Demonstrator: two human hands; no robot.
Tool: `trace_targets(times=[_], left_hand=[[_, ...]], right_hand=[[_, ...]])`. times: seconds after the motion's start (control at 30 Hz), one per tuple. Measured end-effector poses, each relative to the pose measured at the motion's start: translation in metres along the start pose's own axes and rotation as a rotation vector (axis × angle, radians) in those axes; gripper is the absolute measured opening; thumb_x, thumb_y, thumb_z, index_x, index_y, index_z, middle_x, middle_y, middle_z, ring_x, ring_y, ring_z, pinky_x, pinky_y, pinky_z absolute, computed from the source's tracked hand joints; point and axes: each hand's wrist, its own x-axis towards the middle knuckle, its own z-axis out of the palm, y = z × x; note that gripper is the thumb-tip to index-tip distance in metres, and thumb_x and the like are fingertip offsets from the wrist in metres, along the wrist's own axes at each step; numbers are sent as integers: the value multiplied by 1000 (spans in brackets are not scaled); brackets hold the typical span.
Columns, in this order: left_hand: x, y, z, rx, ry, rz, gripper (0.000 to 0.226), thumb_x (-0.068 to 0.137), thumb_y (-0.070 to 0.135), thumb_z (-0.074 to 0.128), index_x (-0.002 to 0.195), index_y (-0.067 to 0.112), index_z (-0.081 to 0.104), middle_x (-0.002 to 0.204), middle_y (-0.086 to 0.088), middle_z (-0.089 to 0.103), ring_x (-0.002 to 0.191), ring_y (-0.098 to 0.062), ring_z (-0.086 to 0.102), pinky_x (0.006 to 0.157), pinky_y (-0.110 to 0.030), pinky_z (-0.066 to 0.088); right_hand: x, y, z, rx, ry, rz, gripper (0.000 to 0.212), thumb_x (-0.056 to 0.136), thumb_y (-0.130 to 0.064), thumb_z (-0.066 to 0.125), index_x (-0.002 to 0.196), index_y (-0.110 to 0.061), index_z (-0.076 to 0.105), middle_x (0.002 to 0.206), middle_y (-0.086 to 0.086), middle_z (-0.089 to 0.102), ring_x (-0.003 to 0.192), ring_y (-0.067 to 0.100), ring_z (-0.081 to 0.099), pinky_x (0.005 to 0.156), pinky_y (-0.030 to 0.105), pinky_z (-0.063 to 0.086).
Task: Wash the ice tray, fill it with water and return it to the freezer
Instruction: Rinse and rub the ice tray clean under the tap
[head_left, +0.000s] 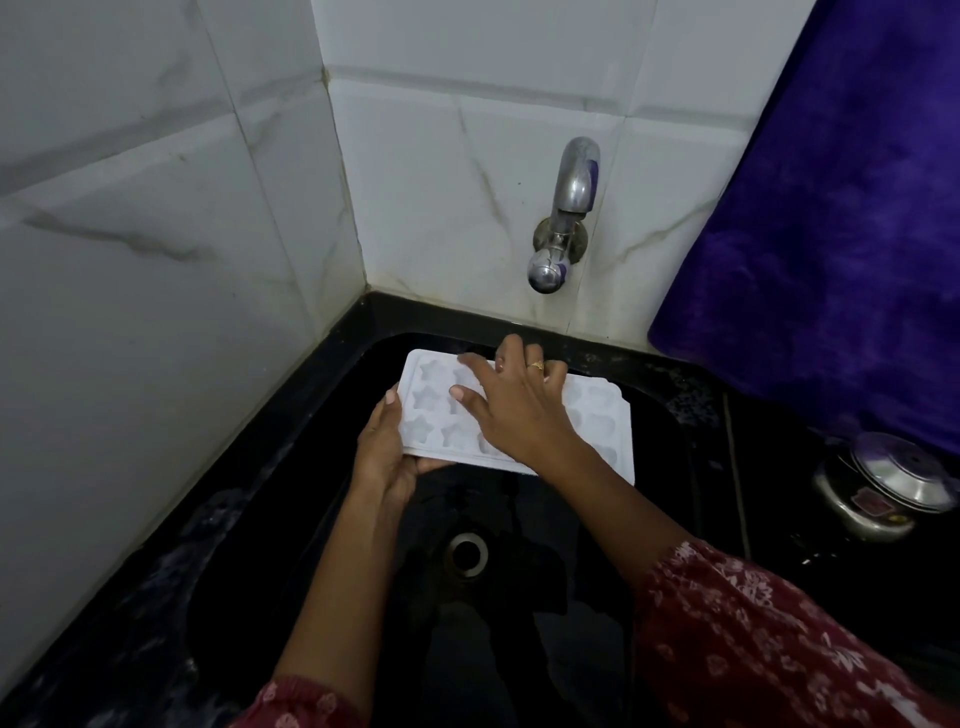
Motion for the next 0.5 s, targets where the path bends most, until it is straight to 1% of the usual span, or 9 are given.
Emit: trace_targets(times=[0.07,0.1,0.17,0.23,0.33,0.43,0.5], left_hand=[[1,1,-3,11,10,10,27,98,39,38,104,22,58,98,-6,67,81,-23,67,55,-41,56],[2,2,-4,19,11,22,26,98,39,37,103,23,57,96,-3,66,80,-22,66,52,-40,55],[3,4,-7,31,7,41,27,99,38,35,107,23,55,95,-2,65,82,-21,64,54,-41,53],[5,6,-10,36,12,43,26,100,37,33,106,24,55,95,-1,65,82,-21,64,54,-42,52],[7,9,-12,42,28,35,25,100,37,33,101,26,55,93,0,65,81,-20,64,52,-41,53],[8,10,-14,49,23,38,25,100,37,33,97,28,56,93,1,66,80,-19,65,49,-40,54],[8,10,-14,44,21,38,25,100,36,33,97,29,57,91,2,67,78,-18,66,47,-38,54]], right_hand=[[-12,10,-4,-5,44,76,41,95,-48,33,131,-30,42,121,7,37,107,25,35,85,38,20],[-19,17,-6,-11,64,116,41,95,-47,34,130,-30,43,121,7,38,107,24,35,85,38,20],[-35,30,-9,-22,100,180,40,95,-46,35,129,-28,45,120,7,39,108,24,36,86,38,21],[-52,43,-11,-34,122,219,41,94,-47,35,126,-24,48,118,7,41,107,24,38,86,38,22],[-71,58,-10,-78,103,252,42,94,-49,33,120,-22,52,113,6,42,104,22,38,85,37,19],[-79,65,-8,-100,63,259,45,93,-53,29,121,-27,53,113,3,40,103,19,36,82,34,14],[-79,66,-6,-77,52,254,46,92,-54,28,122,-30,53,112,2,40,103,19,35,83,34,15]])
